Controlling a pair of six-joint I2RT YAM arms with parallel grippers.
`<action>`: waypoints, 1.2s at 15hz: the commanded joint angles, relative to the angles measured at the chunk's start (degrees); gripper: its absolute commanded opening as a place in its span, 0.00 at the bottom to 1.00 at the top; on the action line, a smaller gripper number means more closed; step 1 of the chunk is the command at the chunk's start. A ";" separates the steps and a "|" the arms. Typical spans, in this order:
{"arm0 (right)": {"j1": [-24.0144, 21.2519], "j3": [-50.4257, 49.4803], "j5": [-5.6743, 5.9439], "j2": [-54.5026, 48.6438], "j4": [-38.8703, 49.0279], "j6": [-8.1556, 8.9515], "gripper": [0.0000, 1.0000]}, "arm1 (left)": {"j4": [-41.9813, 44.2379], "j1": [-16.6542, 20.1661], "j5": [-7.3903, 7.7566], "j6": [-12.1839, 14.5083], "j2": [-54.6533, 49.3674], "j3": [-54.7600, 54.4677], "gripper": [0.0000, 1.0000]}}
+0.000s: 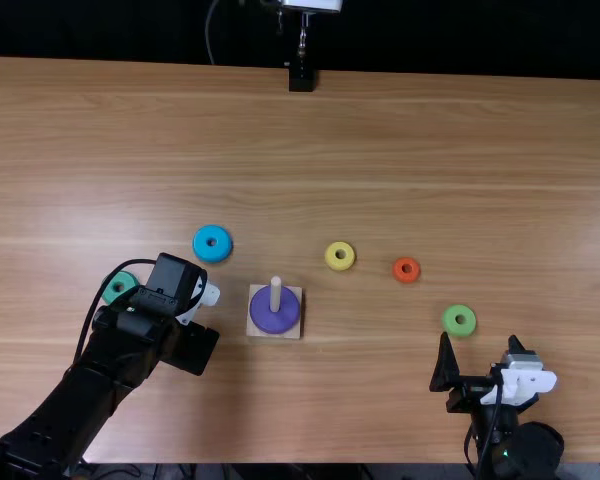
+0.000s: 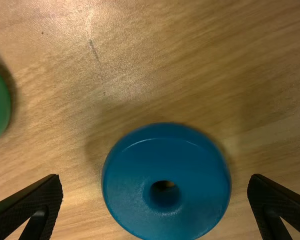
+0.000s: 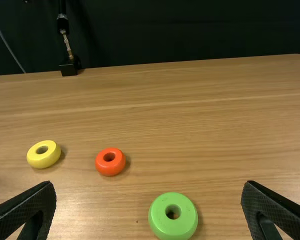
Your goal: Build the Hanoi tower: stack the rings onto the peg from bottom to top in this color order: purple, dark blue, light blue, dark green, light green, yellow, orange.
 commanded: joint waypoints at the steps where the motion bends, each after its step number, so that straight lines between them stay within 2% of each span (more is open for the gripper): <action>1: -0.80 -4.03 0.64 -0.69 -4.04 0.32 1.00 | 0.11 -0.84 0.50 0.25 1.12 -0.56 1.00; 14: -0.80 -4.03 0.64 -0.69 -4.04 0.32 1.00 | 0.21 -0.84 0.61 0.57 3.58 -0.56 1.00; 15: -0.80 -4.03 0.64 -0.69 -4.04 0.32 1.00 | 0.21 -0.84 0.61 0.46 3.49 -0.56 0.90; 16: -0.80 -4.03 0.64 -0.69 -4.04 0.32 1.00 | 0.21 -0.84 0.50 0.36 3.49 -0.56 0.76; 18: -0.80 -4.03 0.64 -0.69 -4.04 0.32 1.00 | 0.11 -0.84 0.50 0.25 3.49 -0.65 0.42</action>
